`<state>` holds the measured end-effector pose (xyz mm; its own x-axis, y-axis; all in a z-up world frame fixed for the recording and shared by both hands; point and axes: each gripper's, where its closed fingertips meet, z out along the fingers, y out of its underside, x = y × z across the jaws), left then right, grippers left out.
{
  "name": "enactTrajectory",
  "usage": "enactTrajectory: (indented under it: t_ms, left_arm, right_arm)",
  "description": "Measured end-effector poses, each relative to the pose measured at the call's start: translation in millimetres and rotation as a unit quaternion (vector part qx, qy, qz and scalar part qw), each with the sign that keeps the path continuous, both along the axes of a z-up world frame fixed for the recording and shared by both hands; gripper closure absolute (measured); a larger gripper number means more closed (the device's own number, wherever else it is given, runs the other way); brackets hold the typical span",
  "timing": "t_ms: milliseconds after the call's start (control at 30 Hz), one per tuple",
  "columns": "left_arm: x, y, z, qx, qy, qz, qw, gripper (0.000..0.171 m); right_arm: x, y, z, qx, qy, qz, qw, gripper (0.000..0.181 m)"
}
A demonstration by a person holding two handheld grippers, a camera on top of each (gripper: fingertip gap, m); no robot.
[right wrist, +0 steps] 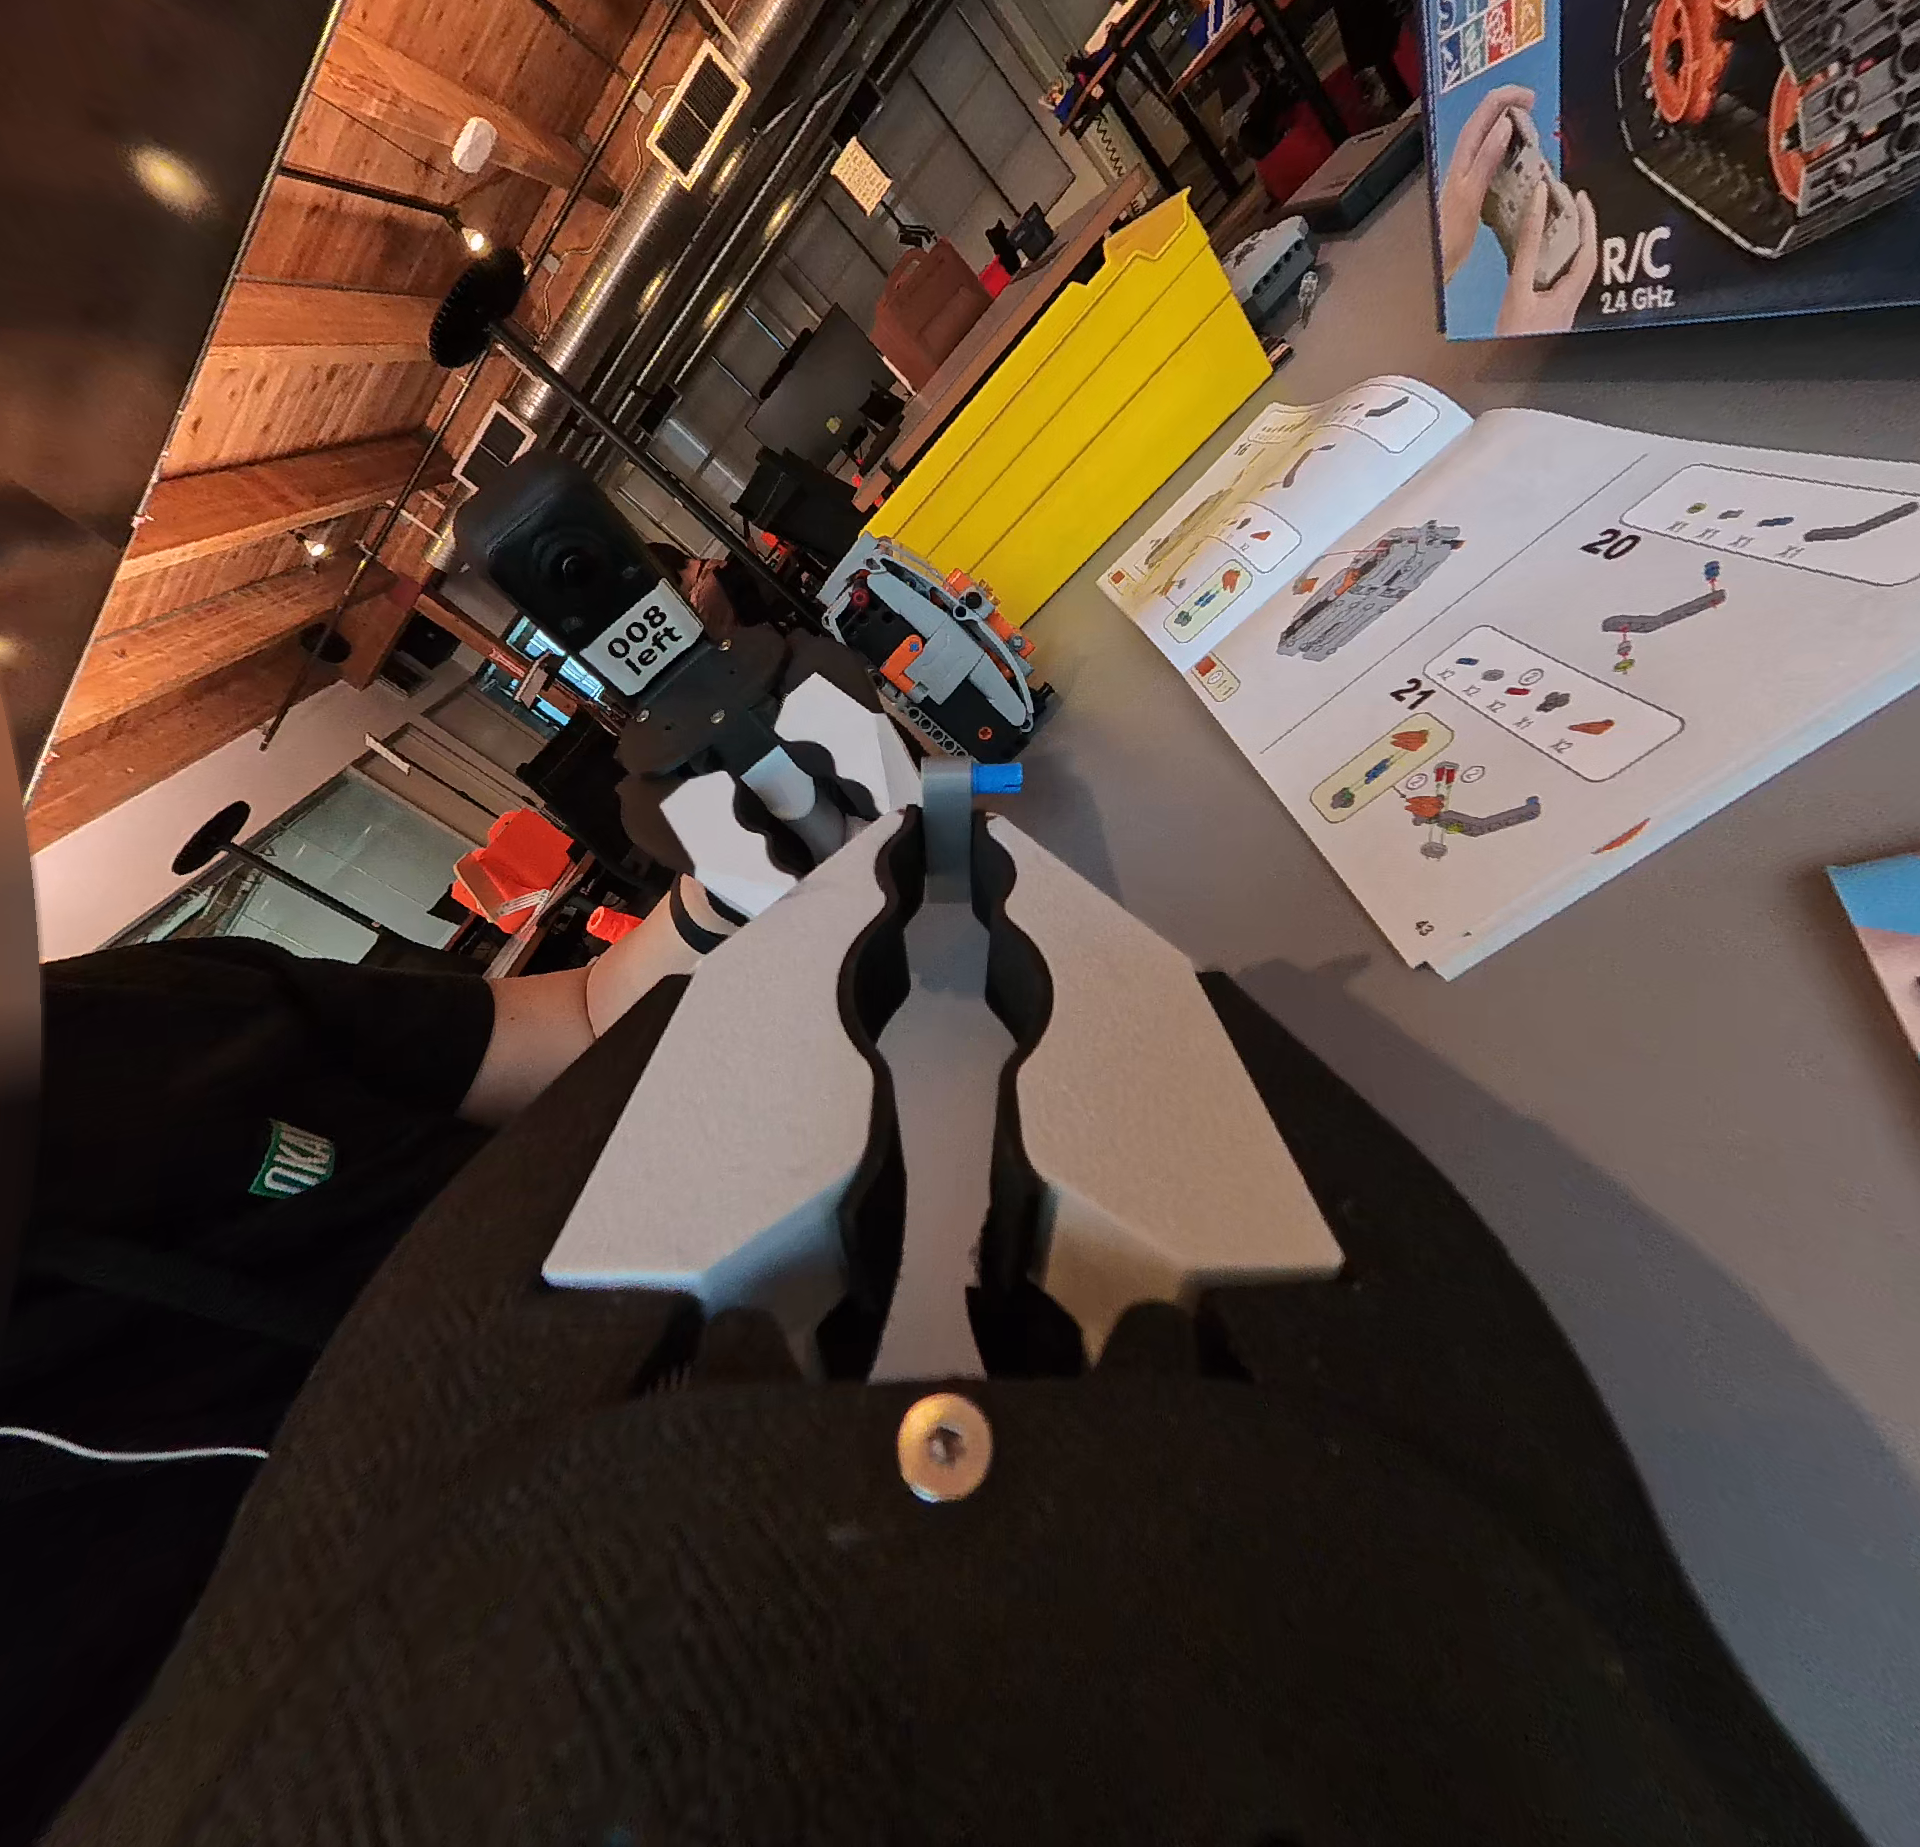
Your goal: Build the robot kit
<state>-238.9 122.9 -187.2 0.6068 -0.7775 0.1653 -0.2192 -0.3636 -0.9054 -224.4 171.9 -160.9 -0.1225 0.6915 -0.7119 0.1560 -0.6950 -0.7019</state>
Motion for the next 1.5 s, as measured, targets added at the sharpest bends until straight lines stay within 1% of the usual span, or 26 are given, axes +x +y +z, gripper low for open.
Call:
enactTrajectory:
  t_ms: [67,167,200,267,300,400,433,467,567,767,833,900,1033,1067,1233,1433,1500]
  left_arm:
    - [3,0,6,0.004,-0.024,-0.003,1.0,0.143]
    - [7,1,18,0.005,-0.075,-0.005,0.997,0.125]
    - [8,1,19,0.001,-0.085,-0.006,0.996,0.122]
    - [12,-2,20,-0.009,-0.093,-0.02,0.995,0.133]
    - [13,-2,19,-0.01,-0.095,-0.021,0.995,0.135]
    - [14,1,21,-0.014,-0.113,-0.012,0.993,0.128]
    - [15,2,22,-0.018,-0.122,-0.012,0.992,0.128]
    - [15,2,23,-0.022,-0.13,-0.014,0.991,0.132]
    - [15,3,24,-0.033,-0.142,-0.014,0.989,0.135]
    - [20,2,26,-0.044,-0.161,-0.028,0.986,0.145]
    - [21,0,26,-0.046,-0.162,-0.036,0.985,0.149]
    - [22,-4,28,-0.036,-0.158,-0.046,0.986,0.158]
    - [25,-8,32,-0.004,-0.145,-0.053,0.988,0.154]
    - [25,-9,32,0.0,-0.142,-0.054,0.988,0.156]
    - [25,-11,31,0.001,-0.133,-0.057,0.989,0.159]
    - [26,-17,33,0.024,-0.102,-0.061,0.993,0.161]
    - [26,-17,32,0.016,-0.099,-0.062,0.993,0.161]
  right_arm:
    - [-1,-1,0,0.0,0.0,0.002,1.0,0.174]
    - [-2,-5,1,0.002,0.0,0.01,1.0,0.174]
    - [-3,-7,1,0.005,0.0,0.013,1.0,0.174]
    - [-4,-10,2,0.015,0.001,0.019,1.0,0.174]
    - [-5,-13,3,0.021,0.005,0.023,1.0,0.174]
    - [-6,-18,8,0.034,0.014,0.031,0.999,0.174]
    - [-6,-19,9,0.038,0.016,0.032,0.999,0.174]
    - [-7,-20,9,0.042,0.018,0.034,0.998,0.174]
    - [-7,-26,14,0.052,0.031,0.045,0.997,0.174]
    - [-9,-41,17,0.104,0.037,0.073,0.991,0.174]
    - [-9,-44,18,0.123,0.039,0.073,0.989,0.174]
    - [-9,-46,19,0.141,0.042,0.077,0.986,0.174]
    - [-8,-52,25,0.182,0.059,0.081,0.978,0.174]
    - [-8,-54,25,0.19,0.058,0.083,0.977,0.174]
    - [-8,-56,25,0.208,0.059,0.083,0.973,0.174]
    - [-6,-65,29,0.248,0.068,0.092,0.962,0.173]
    - [-6,-66,28,0.246,0.067,0.095,0.962,0.173]
